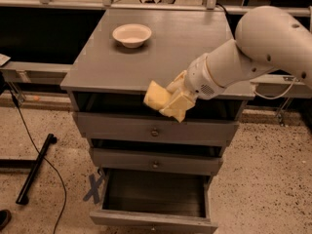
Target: Place sponge into bottom drawer
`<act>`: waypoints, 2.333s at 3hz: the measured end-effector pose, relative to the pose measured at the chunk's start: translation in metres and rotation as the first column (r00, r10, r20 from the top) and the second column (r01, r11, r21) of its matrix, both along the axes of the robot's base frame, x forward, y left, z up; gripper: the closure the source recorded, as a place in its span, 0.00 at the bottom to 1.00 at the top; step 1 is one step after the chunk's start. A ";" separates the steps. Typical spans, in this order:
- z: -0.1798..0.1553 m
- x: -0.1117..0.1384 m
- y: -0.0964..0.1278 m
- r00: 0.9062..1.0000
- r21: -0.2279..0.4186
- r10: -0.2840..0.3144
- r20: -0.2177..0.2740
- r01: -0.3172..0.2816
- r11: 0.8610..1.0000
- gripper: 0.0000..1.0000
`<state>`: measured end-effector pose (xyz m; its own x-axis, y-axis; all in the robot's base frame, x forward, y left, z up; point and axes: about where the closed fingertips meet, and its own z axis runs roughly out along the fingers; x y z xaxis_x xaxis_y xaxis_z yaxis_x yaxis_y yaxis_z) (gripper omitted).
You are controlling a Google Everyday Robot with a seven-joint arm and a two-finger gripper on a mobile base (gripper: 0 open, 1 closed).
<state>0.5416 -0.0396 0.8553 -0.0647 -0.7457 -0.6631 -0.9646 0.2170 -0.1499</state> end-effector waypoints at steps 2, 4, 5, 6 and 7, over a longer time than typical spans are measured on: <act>-0.090 0.016 -0.074 0.981 0.251 -0.123 -0.152 0.159 0.955 1.00; -0.135 0.010 -0.111 0.962 0.368 -0.179 -0.208 0.246 0.897 1.00; -0.152 0.013 -0.118 0.945 0.367 -0.181 -0.272 0.276 0.888 1.00; -0.172 0.015 -0.139 0.935 0.450 -0.179 -0.307 0.309 0.838 1.00; -0.217 0.008 -0.184 0.948 0.626 -0.141 -0.286 0.296 0.721 1.00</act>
Offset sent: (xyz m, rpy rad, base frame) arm 0.0200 -0.1401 -0.1469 0.4357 0.1861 -0.2799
